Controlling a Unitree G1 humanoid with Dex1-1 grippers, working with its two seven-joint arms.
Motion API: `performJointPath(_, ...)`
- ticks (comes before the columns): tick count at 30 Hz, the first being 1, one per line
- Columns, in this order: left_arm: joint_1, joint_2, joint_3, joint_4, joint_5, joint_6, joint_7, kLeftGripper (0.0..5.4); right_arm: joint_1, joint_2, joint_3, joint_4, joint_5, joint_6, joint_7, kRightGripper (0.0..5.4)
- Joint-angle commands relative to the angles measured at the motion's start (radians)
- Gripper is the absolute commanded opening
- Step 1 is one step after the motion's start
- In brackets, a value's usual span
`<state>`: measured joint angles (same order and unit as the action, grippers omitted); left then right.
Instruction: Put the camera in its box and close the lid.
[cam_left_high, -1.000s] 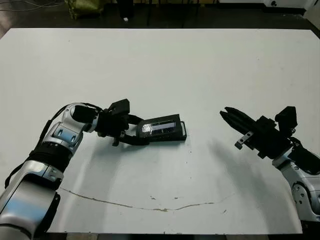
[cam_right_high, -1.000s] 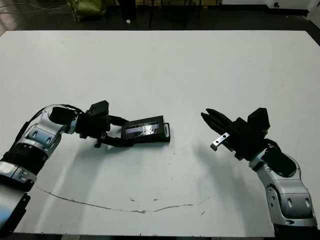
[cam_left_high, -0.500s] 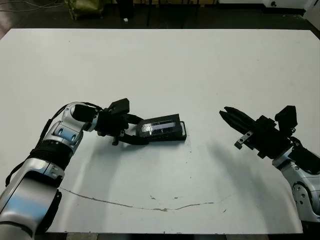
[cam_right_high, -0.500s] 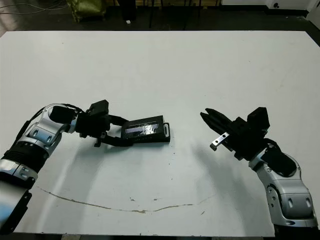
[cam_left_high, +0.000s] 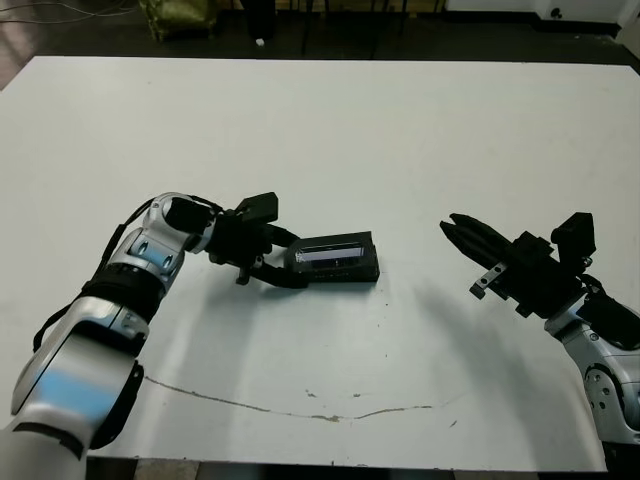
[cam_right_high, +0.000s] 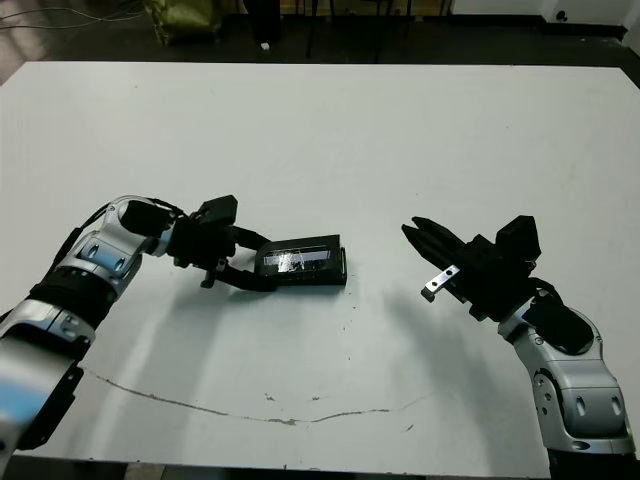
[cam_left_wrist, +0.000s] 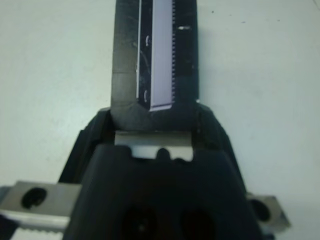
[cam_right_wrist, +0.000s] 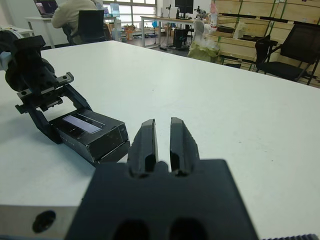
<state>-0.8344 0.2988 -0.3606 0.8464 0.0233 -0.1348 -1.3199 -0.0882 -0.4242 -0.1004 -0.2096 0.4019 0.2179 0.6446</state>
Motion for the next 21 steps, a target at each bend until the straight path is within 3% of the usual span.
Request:
performJointPath(1, -0.013, -0.043, -0.025, 0.046, 0.054, 0.003, 0.05, 2.21, 0.02, -0.017, -0.003, -0.008, -0.009, 0.029, -0.011, 0.0)
performJointPath(14, -0.041, -0.082, -0.029, 0.094, 0.077, -0.079, 0.066, 2.08, 0.02, -0.005, -0.005, 0.003, 0.002, 0.016, -0.003, 0.0)
performJointPath(21, -0.066, -0.107, -0.023, 0.099, 0.071, -0.016, 0.053, 2.08, 0.021, -0.011, -0.001, -0.001, -0.011, 0.013, -0.01, 0.0)
